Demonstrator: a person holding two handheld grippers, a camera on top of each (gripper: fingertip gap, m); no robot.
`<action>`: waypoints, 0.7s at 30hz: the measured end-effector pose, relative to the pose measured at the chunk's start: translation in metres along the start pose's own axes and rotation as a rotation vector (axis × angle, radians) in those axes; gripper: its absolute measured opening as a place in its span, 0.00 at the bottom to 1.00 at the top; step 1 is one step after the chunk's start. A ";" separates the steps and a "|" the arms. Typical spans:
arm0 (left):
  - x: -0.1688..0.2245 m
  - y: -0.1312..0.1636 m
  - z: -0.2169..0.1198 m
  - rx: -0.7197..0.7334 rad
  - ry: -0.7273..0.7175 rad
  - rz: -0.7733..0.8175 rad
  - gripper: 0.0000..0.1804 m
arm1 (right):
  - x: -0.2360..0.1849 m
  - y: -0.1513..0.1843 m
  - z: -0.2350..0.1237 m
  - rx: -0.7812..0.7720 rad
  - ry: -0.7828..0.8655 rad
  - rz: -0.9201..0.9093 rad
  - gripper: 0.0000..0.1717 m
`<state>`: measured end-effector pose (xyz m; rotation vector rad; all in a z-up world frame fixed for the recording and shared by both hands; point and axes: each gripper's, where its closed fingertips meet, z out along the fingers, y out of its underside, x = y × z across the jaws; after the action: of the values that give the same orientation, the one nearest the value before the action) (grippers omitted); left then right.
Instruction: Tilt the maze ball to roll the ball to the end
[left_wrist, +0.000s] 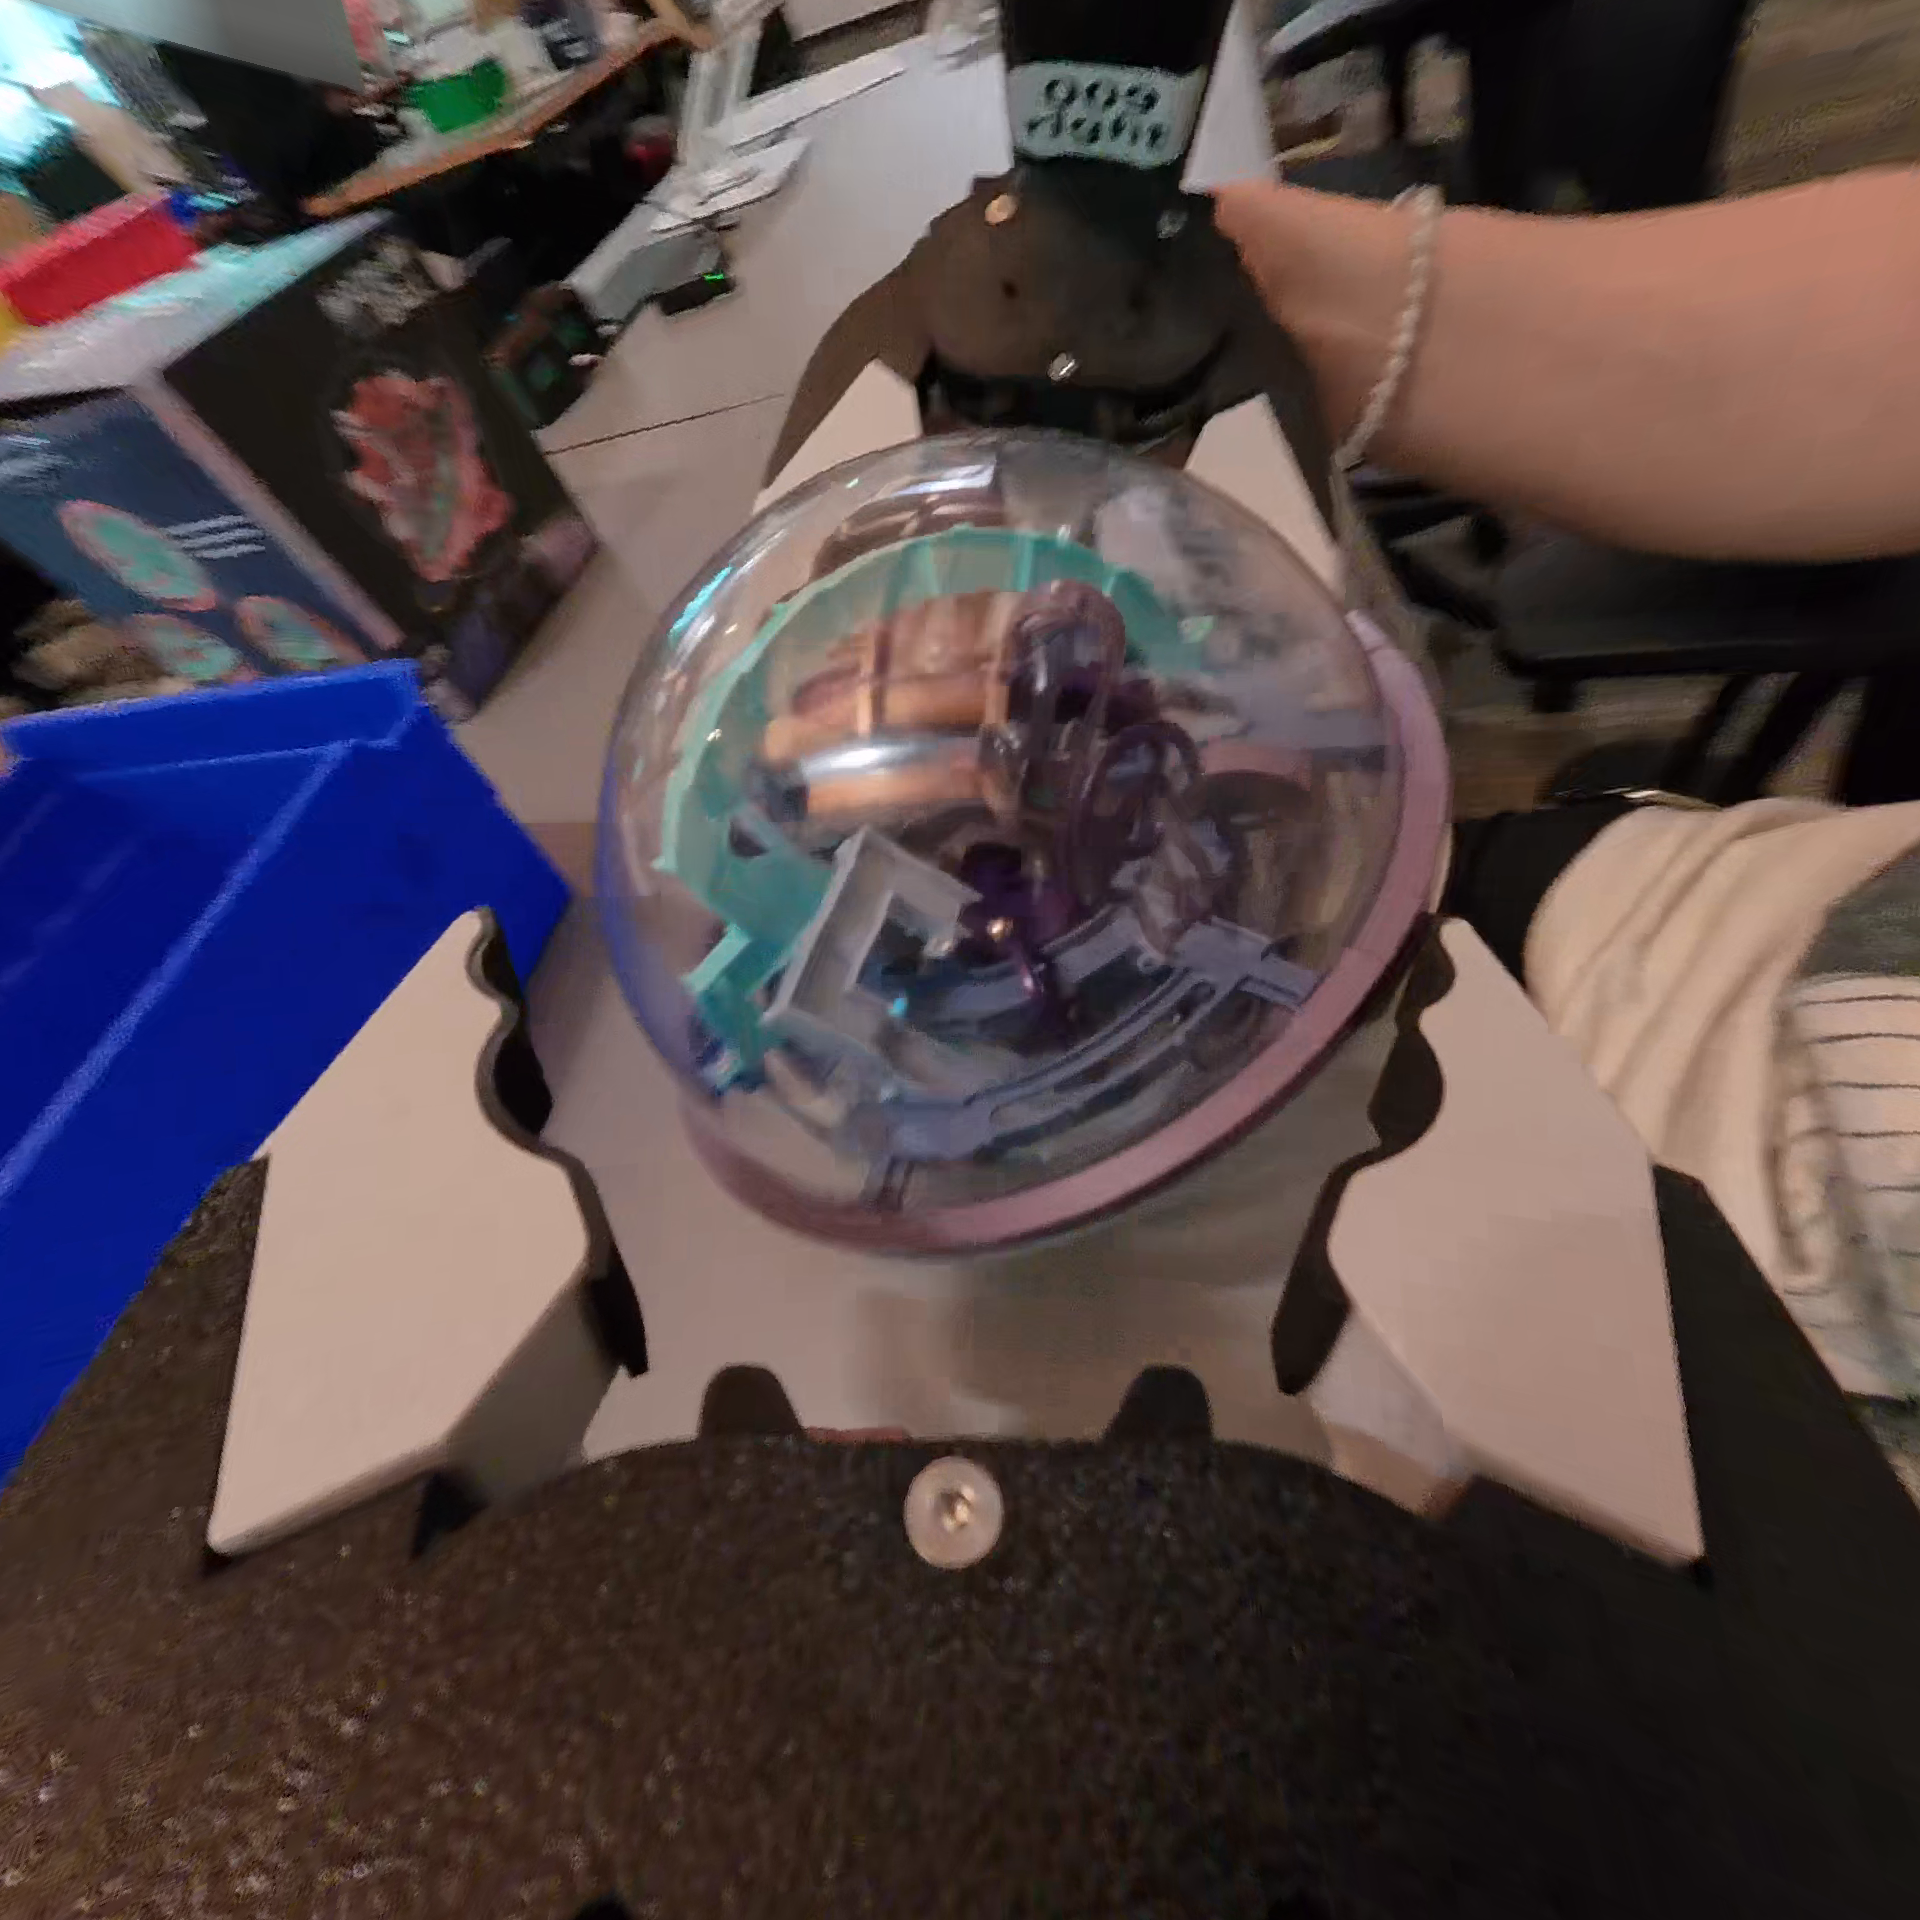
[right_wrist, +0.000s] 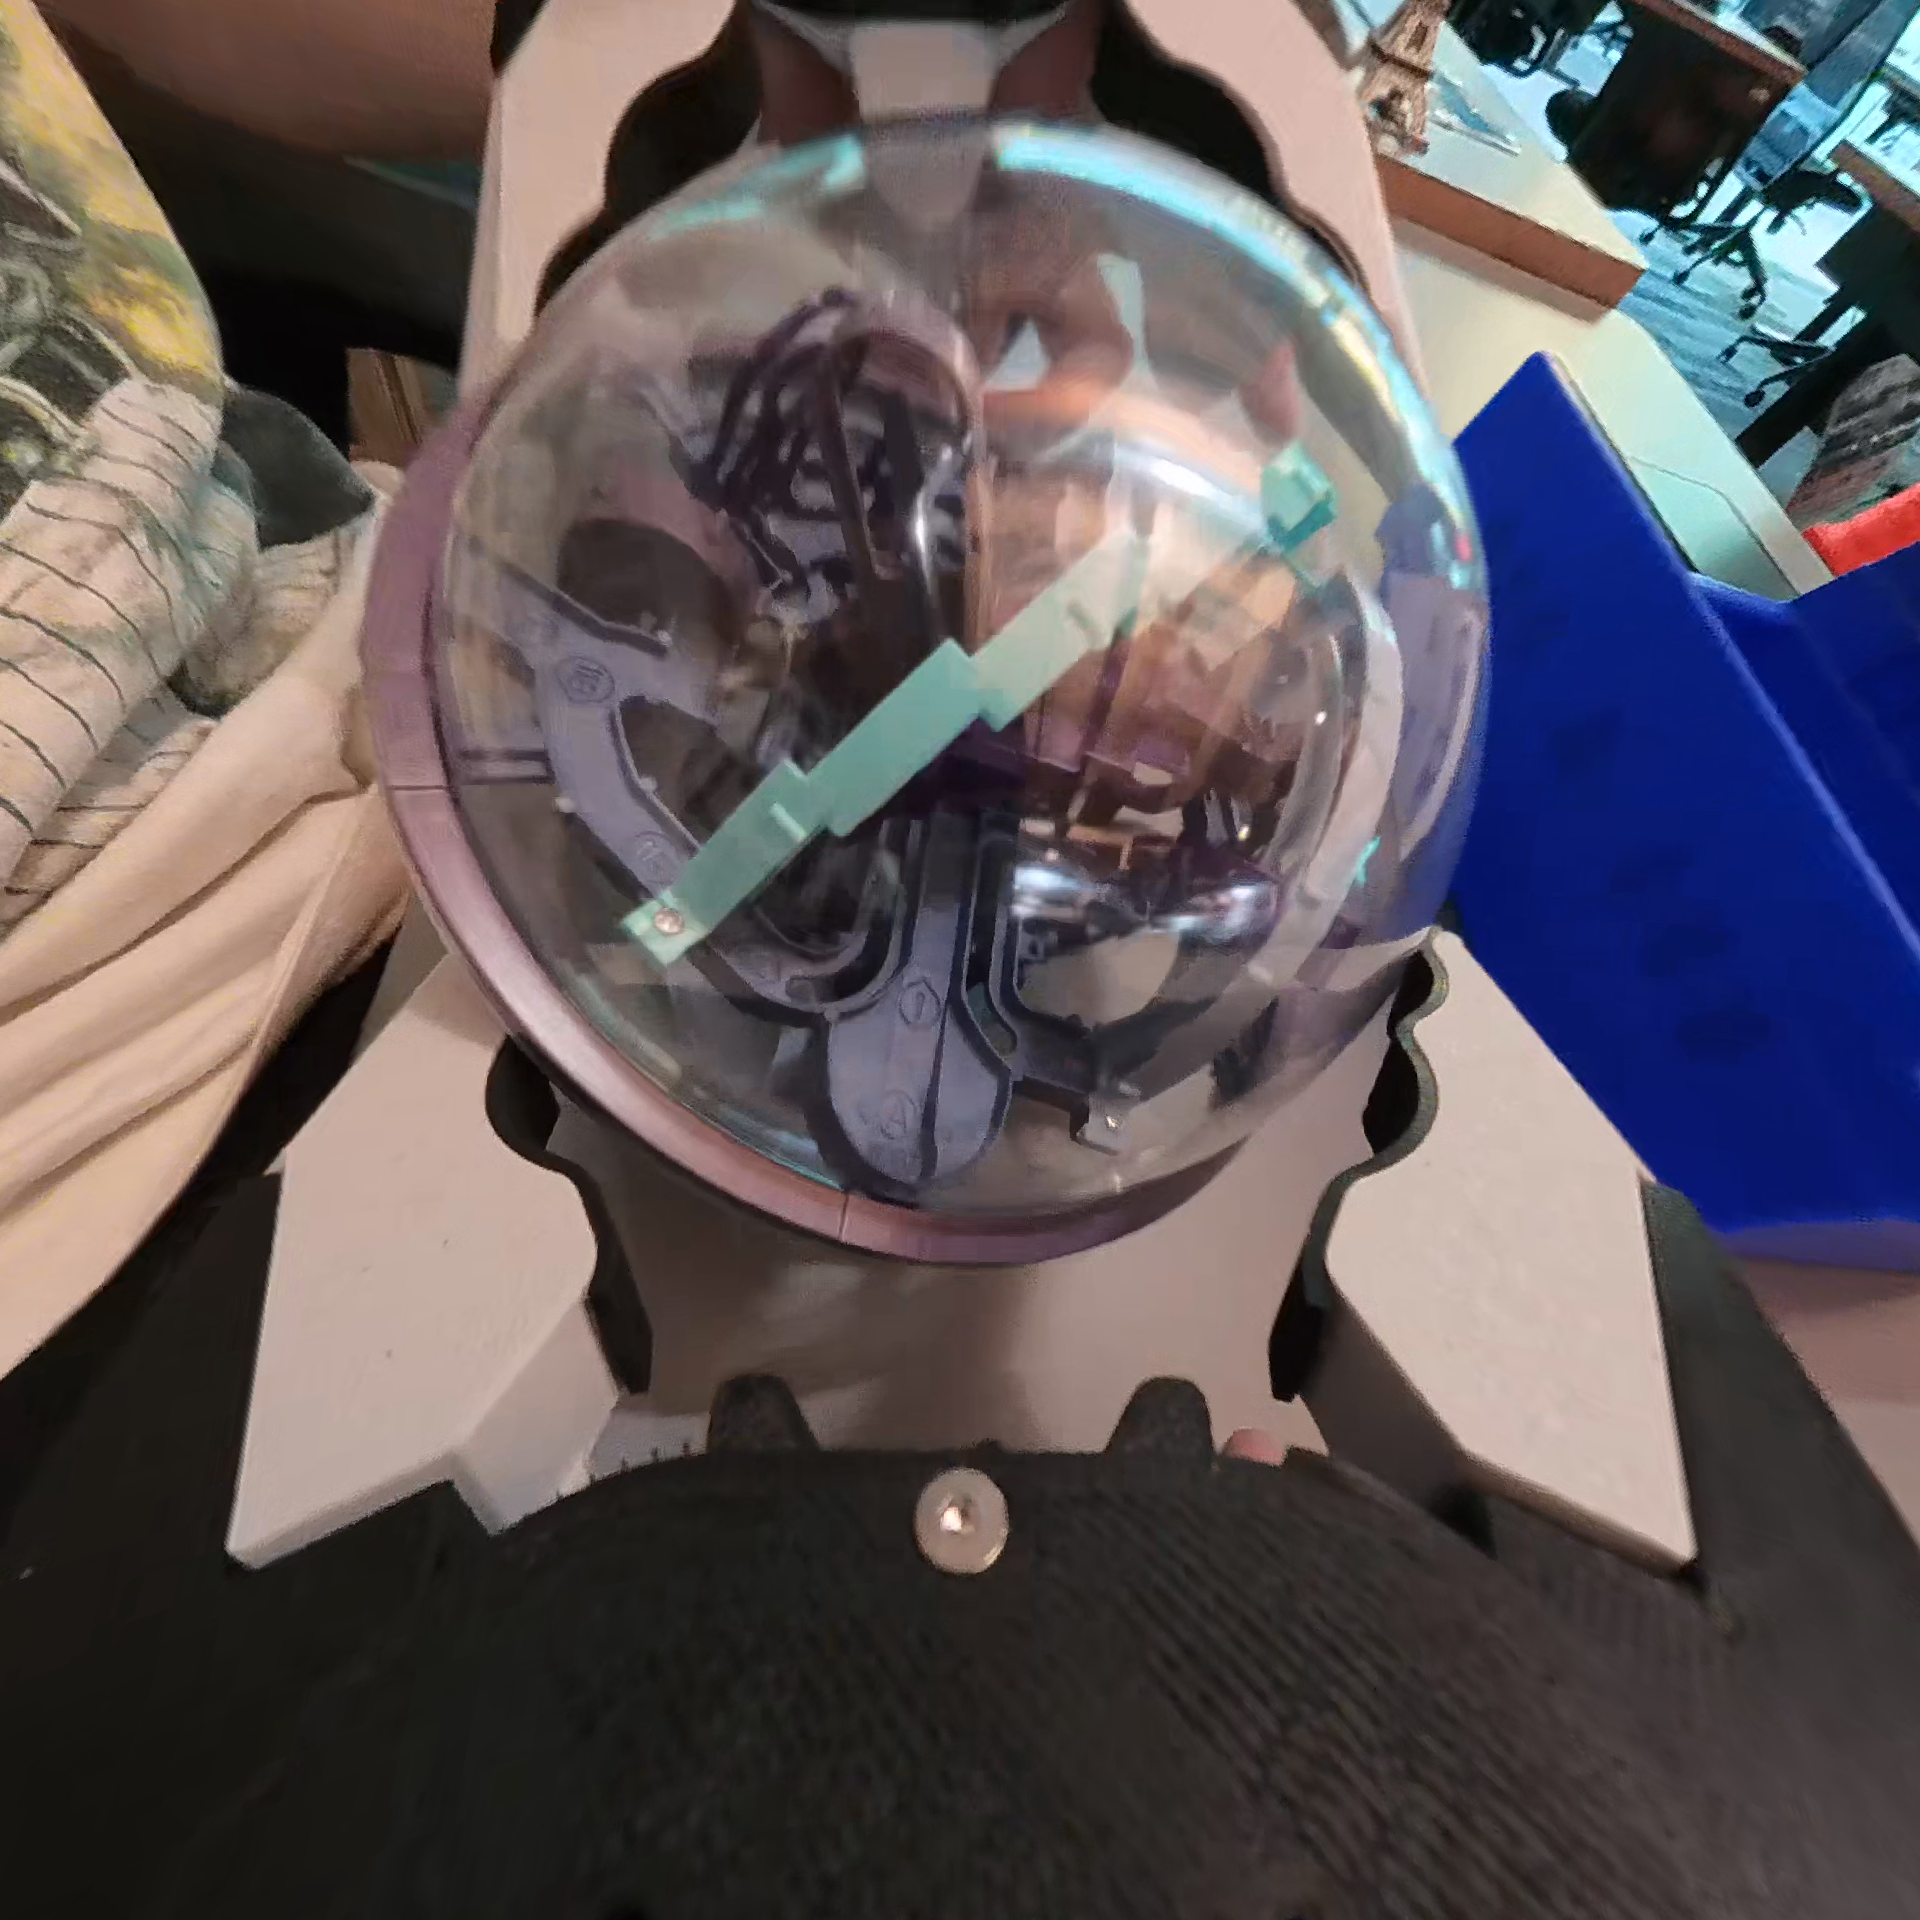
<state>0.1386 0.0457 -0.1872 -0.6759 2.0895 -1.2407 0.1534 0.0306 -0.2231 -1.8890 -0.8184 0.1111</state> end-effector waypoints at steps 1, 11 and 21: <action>0.006 -0.001 0.005 0.012 0.060 -0.030 0.87 | -0.001 0.003 0.004 -0.019 -0.003 -0.018 0.91; 0.003 -0.004 0.007 0.017 -0.068 -0.168 0.87 | 0.016 0.025 -0.008 -0.123 0.187 0.064 0.88; 0.012 0.010 0.007 -0.095 -0.232 -0.190 0.87 | -0.019 -0.008 -0.017 -0.006 0.220 0.015 0.89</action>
<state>0.1345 0.0377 -0.2016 -1.0310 1.9359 -1.1081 0.1424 0.0085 -0.2140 -1.8742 -0.6548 -0.0893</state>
